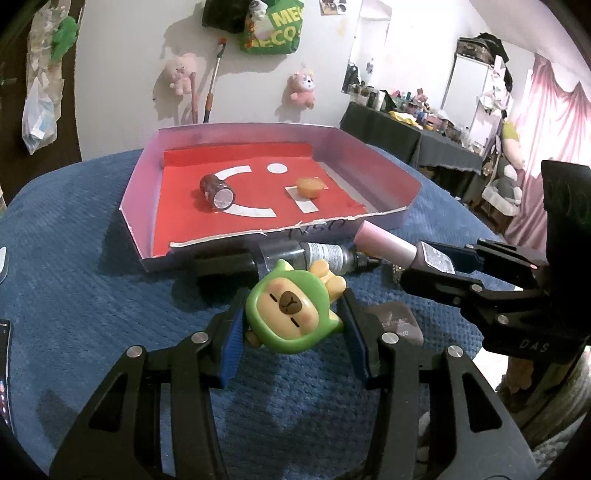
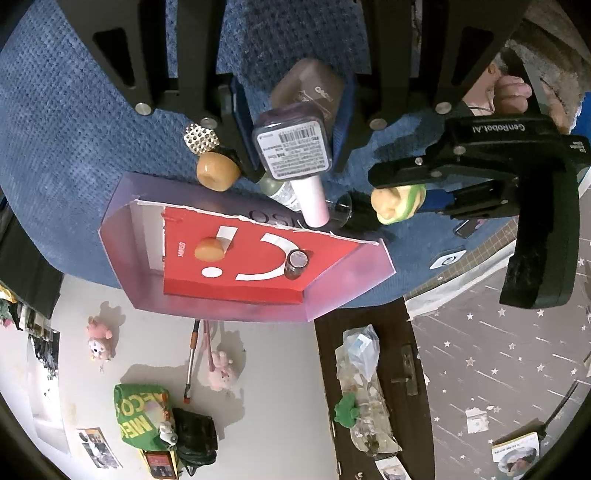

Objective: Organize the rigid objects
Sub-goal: 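Lift the green figure with the left tool while the right tool carries the polish toward the box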

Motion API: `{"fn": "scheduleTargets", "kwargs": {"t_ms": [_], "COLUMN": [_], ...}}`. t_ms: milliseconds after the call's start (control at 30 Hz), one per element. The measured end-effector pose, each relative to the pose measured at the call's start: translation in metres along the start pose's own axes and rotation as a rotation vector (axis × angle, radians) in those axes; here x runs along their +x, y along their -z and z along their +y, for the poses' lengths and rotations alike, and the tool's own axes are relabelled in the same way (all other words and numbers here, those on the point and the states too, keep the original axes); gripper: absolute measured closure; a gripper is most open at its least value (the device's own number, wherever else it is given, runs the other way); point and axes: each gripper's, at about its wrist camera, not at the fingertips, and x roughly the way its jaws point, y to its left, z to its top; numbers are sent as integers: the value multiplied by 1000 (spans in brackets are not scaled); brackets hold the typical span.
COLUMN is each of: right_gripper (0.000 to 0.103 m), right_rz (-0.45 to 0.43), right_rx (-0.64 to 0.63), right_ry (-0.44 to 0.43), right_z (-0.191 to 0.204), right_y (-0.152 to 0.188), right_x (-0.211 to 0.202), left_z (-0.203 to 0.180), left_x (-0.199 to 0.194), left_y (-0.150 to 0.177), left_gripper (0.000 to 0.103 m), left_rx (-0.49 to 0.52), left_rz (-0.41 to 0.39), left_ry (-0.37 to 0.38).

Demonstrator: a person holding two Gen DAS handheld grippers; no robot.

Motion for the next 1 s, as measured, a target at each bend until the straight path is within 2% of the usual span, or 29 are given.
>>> {"fn": "scheduleTargets", "kwargs": {"t_ms": [567, 1000], "right_gripper": [61, 61], "right_rz": [-22, -24], "right_rx": [12, -13], "right_ry": [-17, 4], "right_z": [-3, -12], "right_y": [-13, -37], "right_x": [0, 5], "left_z": [3, 8], "left_x": [0, 10], "left_y": [-16, -44], "left_gripper": [58, 58], "left_rx": [-15, -3], "left_rz": [-23, -13], "left_ry": [29, 6]}}
